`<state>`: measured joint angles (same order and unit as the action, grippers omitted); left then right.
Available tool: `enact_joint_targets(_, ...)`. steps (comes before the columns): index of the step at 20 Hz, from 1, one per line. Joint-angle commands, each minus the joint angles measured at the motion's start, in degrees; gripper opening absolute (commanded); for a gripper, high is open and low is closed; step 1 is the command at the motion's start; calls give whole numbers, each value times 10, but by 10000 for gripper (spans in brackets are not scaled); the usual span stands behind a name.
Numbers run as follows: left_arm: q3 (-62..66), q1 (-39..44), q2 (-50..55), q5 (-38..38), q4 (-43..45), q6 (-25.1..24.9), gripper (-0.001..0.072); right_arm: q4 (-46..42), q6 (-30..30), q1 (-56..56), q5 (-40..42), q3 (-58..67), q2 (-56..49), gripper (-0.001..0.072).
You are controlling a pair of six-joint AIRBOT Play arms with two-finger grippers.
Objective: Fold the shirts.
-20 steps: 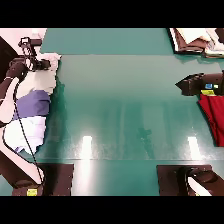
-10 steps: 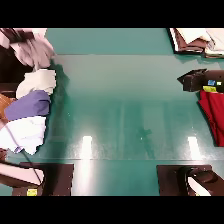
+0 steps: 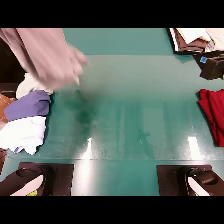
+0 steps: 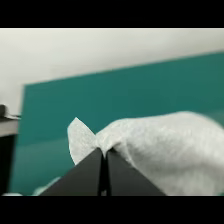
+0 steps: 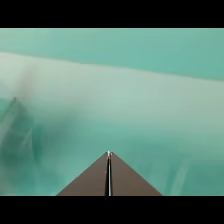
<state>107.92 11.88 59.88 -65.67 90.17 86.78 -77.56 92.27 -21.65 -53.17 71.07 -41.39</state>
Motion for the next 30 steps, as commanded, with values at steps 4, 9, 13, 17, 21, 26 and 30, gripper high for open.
enact_joint_targets(4,-146,221,25,-80,-109,33,24,1,0,0,-5,0,15,14)
enact_joint_targets(9,-248,293,90,42,-187,32,657,1,0,0,-27,0,15,14)
enact_joint_targets(13,-230,179,81,-34,-119,34,657,1,1,0,-30,0,15,14)
enact_joint_targets(17,-283,16,78,-74,-116,47,657,1,1,0,-29,0,14,14)
enact_joint_targets(21,-409,-67,79,-70,-145,25,657,0,1,0,-29,0,14,14)
enact_joint_targets(26,-562,-115,79,9,-154,13,657,1,1,0,-29,0,13,14)
enact_joint_targets(30,-627,-126,81,63,-243,-23,657,1,1,0,-29,0,13,14)
